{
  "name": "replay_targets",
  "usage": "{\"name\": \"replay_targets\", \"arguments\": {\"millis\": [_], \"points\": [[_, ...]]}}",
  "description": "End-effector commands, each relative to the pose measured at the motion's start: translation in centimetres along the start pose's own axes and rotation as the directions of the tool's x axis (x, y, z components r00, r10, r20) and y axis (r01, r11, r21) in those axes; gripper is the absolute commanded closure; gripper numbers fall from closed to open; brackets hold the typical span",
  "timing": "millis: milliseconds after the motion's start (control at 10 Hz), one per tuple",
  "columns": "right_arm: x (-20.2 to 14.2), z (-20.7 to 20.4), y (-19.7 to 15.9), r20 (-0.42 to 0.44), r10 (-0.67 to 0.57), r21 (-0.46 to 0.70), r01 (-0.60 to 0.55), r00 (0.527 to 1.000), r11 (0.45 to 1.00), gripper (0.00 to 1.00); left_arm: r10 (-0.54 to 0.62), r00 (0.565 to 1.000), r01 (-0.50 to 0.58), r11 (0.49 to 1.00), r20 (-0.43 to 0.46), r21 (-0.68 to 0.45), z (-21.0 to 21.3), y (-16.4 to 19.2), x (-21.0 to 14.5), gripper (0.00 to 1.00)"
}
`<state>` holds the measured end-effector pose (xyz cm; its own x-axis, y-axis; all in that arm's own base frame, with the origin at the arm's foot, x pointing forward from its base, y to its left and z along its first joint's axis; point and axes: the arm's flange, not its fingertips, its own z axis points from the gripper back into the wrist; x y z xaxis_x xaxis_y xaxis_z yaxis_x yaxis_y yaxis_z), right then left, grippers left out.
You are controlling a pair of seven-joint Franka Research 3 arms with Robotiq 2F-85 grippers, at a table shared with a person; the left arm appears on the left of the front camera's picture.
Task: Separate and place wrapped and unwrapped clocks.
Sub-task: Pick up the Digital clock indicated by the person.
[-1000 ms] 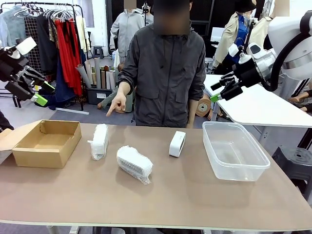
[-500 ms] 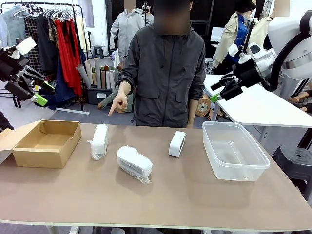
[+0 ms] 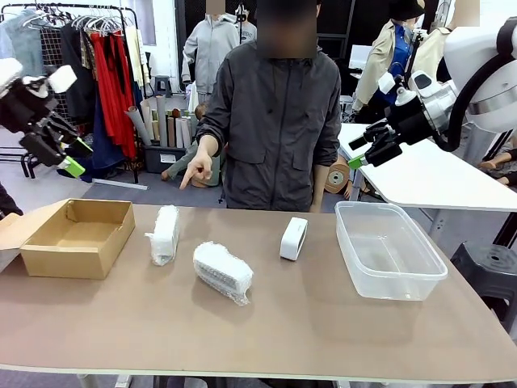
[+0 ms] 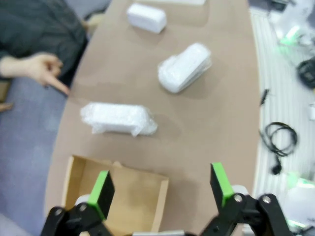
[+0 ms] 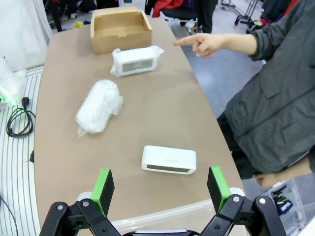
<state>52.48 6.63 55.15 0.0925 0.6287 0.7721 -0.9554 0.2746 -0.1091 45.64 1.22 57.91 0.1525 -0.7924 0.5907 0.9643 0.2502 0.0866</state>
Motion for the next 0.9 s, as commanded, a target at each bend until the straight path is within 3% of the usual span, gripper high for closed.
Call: {"name": "replay_targets", "arguments": {"millis": [0,100,200,300,600,800], "points": [[0.1,0.1,0.0,0.002,0.003,0.000,-0.003,1.000,1.000,0.00,0.155,0.978,-0.145,0.986,-0.137,0.077,-1.2,-1.3,2.9,0.00],[0.1,0.1,0.0,0.002,0.003,0.000,-0.003,1.000,1.000,0.00,0.206,0.959,-0.180,0.973,-0.192,0.147,-2.3,-1.5,4.2,0.00],[0.1,0.1,0.0,0.002,0.003,0.000,-0.003,1.000,1.000,0.00,0.253,0.946,-0.230,0.964,-0.200,0.133,-3.4,-1.1,5.1,0.00],[0.1,0.1,0.0,0.002,0.003,0.000,-0.003,1.000,1.000,0.00,0.290,0.911,-0.249,0.954,-0.293,0.170,-4.8,-0.2,5.2,0.00],[0.1,0.1,0.0,0.002,0.003,0.000,-0.003,1.000,1.000,0.00,0.320,0.894,-0.275,0.944,-0.312,0.181,-9.3,0.6,5.4,0.00],[0.1,0.1,0.0,0.002,0.003,0.000,-0.003,1.000,1.000,0.00,0.236,0.960,-0.234,0.972,-0.152,0.030,-9.1,0.5,4.6,0.00]]}}
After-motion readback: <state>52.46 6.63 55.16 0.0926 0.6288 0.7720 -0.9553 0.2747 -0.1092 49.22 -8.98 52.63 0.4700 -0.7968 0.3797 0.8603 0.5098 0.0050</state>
